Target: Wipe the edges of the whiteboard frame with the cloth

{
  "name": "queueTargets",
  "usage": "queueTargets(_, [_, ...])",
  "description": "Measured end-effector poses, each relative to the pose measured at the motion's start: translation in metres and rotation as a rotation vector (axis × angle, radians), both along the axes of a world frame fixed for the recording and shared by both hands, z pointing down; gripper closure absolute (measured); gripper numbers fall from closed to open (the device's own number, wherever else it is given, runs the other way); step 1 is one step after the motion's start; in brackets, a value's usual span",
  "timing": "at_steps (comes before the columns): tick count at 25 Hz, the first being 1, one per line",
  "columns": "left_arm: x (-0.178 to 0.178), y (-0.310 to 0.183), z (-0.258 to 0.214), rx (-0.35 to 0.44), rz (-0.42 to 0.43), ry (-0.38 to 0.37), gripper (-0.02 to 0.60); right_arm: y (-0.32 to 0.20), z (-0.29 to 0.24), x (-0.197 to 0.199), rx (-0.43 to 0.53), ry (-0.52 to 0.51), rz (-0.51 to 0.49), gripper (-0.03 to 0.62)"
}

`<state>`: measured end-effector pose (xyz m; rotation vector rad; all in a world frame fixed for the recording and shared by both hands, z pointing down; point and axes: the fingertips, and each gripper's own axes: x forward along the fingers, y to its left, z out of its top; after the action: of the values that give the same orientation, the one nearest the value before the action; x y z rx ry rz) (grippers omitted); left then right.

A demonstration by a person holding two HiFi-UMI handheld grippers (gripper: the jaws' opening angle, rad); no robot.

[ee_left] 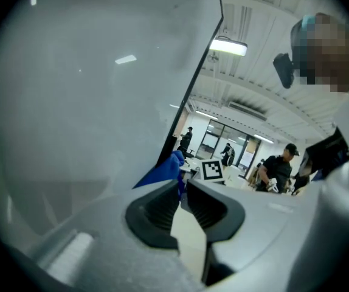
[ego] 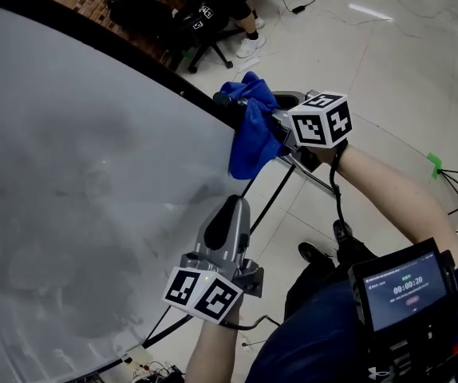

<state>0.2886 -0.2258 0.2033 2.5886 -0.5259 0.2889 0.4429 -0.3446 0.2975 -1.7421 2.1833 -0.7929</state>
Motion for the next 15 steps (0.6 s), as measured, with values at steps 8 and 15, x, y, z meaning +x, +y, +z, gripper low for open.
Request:
queueTargets(8, [-0.003,0.006,0.043,-0.012,0.135,-0.008,0.532,-0.006,0.046,0.001,-0.101,0.153,0.039,0.517])
queueTargets(15, [0.001,-0.008,0.09,0.0,0.13,-0.127,0.532,-0.005,0.066,0.004,-0.042,0.253,0.065,0.517])
